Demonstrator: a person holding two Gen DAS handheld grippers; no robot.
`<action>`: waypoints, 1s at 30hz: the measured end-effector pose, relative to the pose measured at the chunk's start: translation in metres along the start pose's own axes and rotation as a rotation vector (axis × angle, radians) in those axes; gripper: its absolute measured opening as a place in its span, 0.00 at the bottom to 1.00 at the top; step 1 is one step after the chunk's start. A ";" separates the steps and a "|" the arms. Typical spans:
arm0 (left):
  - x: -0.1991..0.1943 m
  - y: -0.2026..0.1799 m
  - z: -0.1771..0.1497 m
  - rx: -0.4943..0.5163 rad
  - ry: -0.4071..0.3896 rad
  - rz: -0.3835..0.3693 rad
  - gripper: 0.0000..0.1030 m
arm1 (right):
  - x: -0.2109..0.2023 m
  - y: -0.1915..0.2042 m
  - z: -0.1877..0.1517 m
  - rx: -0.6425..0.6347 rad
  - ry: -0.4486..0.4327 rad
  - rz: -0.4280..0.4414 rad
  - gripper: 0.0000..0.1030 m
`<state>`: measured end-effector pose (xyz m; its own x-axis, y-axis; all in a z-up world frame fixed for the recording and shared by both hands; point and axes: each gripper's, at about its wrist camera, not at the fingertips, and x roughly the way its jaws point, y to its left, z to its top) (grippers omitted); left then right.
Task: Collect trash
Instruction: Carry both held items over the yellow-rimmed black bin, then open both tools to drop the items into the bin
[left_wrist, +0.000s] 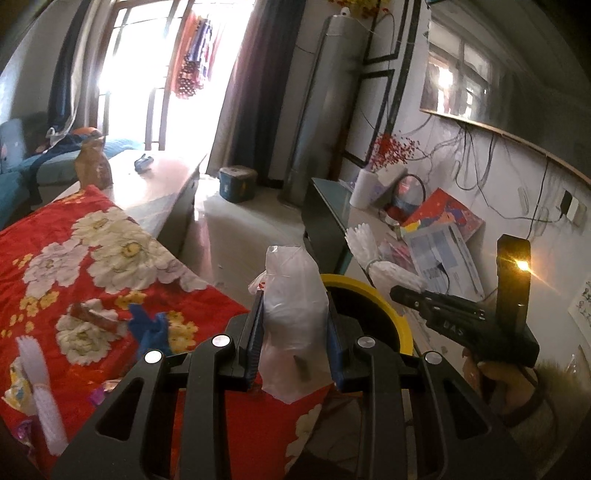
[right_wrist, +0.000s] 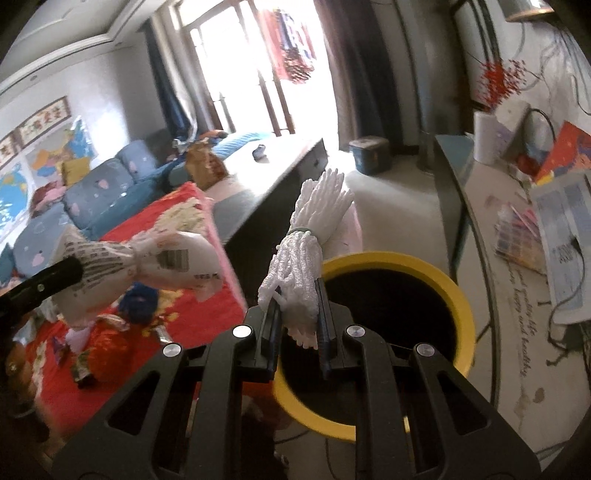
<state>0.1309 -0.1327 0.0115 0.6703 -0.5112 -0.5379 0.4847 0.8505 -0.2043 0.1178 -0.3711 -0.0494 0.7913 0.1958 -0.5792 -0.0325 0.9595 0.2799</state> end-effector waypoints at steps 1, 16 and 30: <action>0.004 -0.003 0.000 0.007 0.005 -0.002 0.27 | 0.002 -0.005 -0.001 0.012 0.008 -0.007 0.11; 0.065 -0.044 -0.012 0.069 0.111 -0.064 0.27 | 0.020 -0.055 -0.020 0.100 0.104 -0.088 0.12; 0.123 -0.060 -0.035 0.060 0.203 -0.095 0.40 | 0.031 -0.076 -0.031 0.168 0.154 -0.133 0.41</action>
<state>0.1644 -0.2419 -0.0708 0.4960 -0.5484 -0.6732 0.5769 0.7876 -0.2165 0.1255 -0.4315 -0.1126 0.6790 0.1112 -0.7257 0.1774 0.9343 0.3091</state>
